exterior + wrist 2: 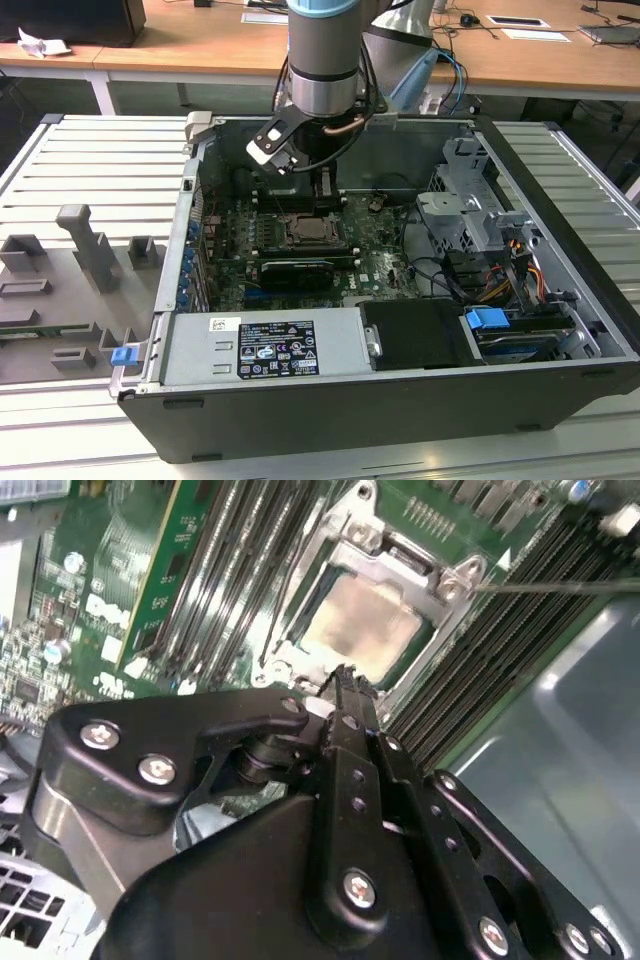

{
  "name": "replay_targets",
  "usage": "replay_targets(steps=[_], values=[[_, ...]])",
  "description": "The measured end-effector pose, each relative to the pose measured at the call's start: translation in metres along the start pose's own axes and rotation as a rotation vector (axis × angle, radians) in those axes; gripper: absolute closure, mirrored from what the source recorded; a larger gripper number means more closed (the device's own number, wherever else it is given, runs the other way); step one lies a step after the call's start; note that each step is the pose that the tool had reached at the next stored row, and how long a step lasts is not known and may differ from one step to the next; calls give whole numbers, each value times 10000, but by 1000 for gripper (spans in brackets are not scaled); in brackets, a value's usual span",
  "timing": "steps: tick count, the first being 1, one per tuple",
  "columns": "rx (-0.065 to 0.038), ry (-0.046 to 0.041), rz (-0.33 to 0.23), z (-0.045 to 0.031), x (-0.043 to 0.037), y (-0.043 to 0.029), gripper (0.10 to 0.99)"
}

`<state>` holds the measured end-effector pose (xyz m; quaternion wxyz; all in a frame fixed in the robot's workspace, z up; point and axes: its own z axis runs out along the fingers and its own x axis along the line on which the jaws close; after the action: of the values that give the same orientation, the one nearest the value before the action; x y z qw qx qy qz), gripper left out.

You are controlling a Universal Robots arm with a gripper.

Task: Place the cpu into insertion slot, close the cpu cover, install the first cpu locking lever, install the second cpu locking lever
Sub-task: 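Close the cpu cover, then install the first cpu locking lever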

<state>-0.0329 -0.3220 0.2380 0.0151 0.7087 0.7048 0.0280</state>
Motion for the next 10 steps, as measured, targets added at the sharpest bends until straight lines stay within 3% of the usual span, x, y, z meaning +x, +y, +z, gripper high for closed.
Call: replay_targets(steps=[10], values=[[0,-1,1,-4,1,-97,980]])
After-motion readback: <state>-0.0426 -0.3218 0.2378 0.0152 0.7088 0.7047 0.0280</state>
